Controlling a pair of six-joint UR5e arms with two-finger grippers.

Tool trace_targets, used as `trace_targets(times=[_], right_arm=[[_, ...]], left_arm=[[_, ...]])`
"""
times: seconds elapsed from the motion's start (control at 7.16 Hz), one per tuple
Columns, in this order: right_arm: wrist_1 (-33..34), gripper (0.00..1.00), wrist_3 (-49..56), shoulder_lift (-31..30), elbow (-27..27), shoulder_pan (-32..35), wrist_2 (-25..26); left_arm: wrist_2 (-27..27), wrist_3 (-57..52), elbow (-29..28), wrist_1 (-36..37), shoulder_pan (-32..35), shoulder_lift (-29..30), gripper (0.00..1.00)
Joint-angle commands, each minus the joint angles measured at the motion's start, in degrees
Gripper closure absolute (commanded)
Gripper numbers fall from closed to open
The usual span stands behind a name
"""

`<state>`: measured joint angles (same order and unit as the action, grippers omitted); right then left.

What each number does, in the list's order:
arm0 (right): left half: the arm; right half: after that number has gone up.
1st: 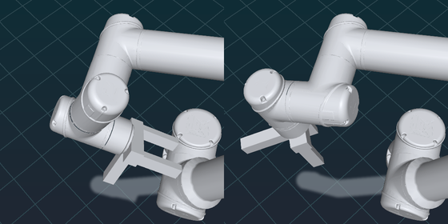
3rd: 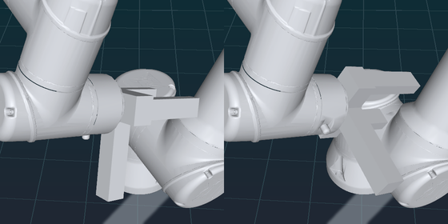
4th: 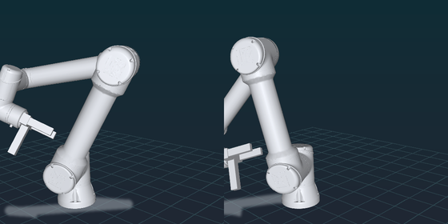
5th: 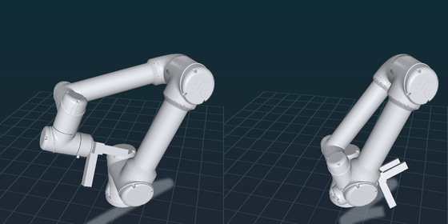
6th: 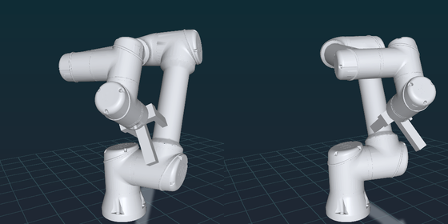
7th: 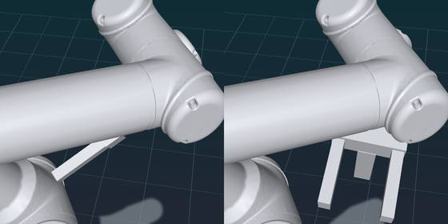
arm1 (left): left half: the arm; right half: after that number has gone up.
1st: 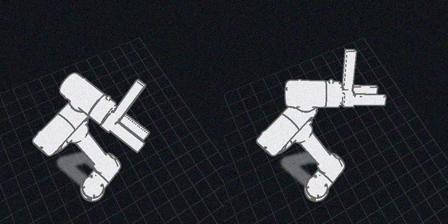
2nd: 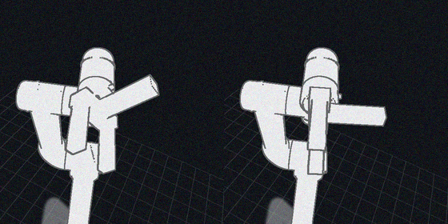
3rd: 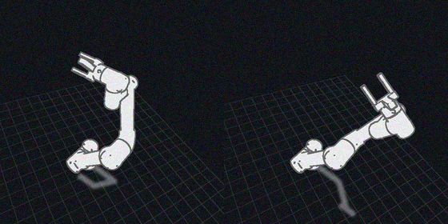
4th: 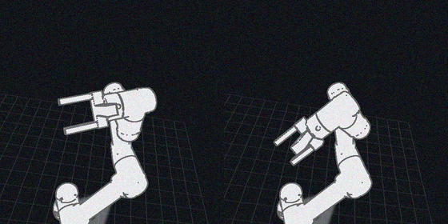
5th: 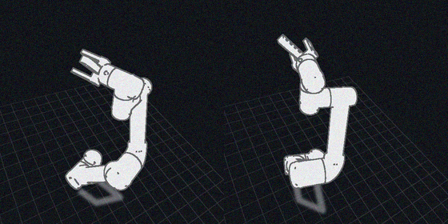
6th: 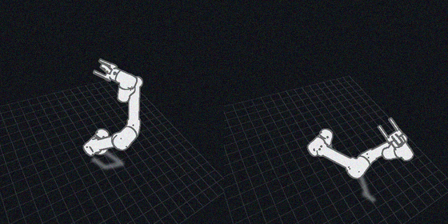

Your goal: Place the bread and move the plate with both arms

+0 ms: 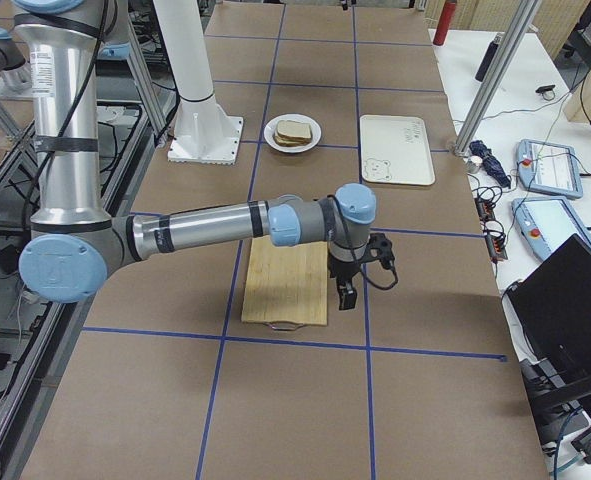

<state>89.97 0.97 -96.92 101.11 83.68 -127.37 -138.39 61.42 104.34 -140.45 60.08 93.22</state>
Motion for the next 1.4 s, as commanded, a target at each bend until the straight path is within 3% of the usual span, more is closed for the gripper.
trace_targets(times=[0.0,0.28,0.56,0.7,0.84,0.98,1.12,1.26], right_arm=[[-0.15,0.0,-0.35,0.07,-0.04,0.25,-0.16],[-0.15,0.0,-0.35,-0.11,0.05,0.25,-0.25],[-0.15,0.0,-0.35,-0.11,-0.04,0.25,-0.25],[-0.15,0.0,-0.44,0.07,-0.04,0.25,-0.25],[-0.15,0.0,-0.44,0.16,-0.04,0.25,-0.25],[-0.15,0.0,-0.44,0.16,-0.04,0.25,-0.25],[-0.15,0.0,-0.53,0.24,-0.04,0.25,-0.34],[-0.15,0.0,-0.53,0.33,-0.04,0.25,-0.34]], left_arm=[[8.26,19.28,-4.83,-17.42,-11.77,1.88,0.01],[21.25,26.45,-4.94,-21.95,-24.23,3.63,0.02],[33.84,30.91,-8.78,-31.05,-36.83,5.82,0.03],[37.81,31.56,-10.54,-31.98,-39.05,7.75,0.11],[38.19,31.48,-12.04,-31.99,-39.77,8.46,0.23],[38.2,31.3,-13.1,-32.16,-39.86,8.99,0.48],[38.2,31.21,-14.24,-32.34,-39.86,9.96,0.56],[38.2,31.21,-15.04,-32.34,-39.86,10.4,0.56]])
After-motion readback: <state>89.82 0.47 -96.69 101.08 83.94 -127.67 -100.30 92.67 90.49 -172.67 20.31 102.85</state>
